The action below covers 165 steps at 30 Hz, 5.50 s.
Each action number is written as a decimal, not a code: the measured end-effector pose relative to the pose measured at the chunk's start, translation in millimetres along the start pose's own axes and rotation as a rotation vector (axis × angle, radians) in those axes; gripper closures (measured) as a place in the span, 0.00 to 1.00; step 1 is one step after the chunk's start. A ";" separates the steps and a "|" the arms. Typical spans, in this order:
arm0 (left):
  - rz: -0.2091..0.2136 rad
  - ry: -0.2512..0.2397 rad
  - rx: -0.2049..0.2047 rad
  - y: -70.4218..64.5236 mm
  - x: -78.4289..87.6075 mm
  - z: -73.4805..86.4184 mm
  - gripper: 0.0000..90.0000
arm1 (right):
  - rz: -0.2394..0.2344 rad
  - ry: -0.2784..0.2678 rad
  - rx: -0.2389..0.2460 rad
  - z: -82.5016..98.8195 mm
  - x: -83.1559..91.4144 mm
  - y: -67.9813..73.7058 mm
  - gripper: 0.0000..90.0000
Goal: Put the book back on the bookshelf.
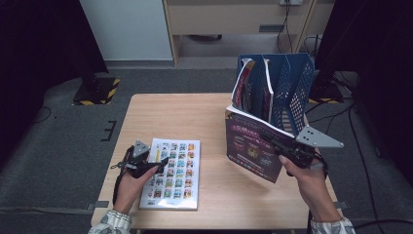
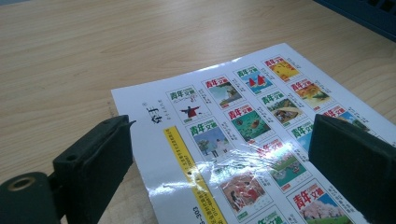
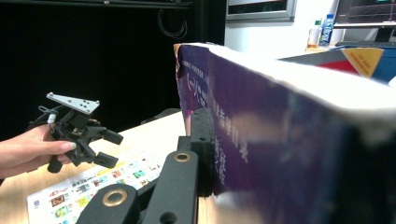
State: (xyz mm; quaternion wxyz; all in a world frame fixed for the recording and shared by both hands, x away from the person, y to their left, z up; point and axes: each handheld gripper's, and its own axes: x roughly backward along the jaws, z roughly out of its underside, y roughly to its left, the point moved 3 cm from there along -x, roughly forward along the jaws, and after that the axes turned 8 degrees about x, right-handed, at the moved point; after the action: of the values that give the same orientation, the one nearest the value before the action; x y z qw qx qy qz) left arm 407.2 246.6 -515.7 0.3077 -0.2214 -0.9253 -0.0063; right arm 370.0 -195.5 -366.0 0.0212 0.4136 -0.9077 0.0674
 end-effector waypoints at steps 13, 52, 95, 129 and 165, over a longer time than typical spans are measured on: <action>-0.004 0.000 0.001 -0.3 0.2 0.3 0.07 | 0.048 -0.005 -0.010 -4.2 26.0 -12.0 0.94; -0.003 0.007 -0.002 -1.0 -1.7 0.8 0.07 | 0.224 -0.030 -0.023 -49.9 60.5 -57.9 0.94; -0.008 -0.001 -0.002 -0.4 0.6 -0.1 0.07 | 0.448 0.065 -0.029 -49.5 47.6 -103.7 0.93; -0.007 0.001 0.003 1.0 -0.4 0.3 0.07 | 0.589 0.106 -0.095 -53.9 -31.2 -149.6 0.93; 0.000 0.006 -0.006 -1.3 -2.3 0.8 0.07 | 0.638 0.078 -0.105 -23.3 -79.3 -161.6 0.93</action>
State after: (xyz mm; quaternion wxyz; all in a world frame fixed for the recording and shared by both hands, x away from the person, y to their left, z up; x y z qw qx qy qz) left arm 407.9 244.6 -517.5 0.3100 -0.2226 -0.9243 -0.0099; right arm 543.5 -237.8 -333.5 0.0549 0.1039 -0.9923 0.0395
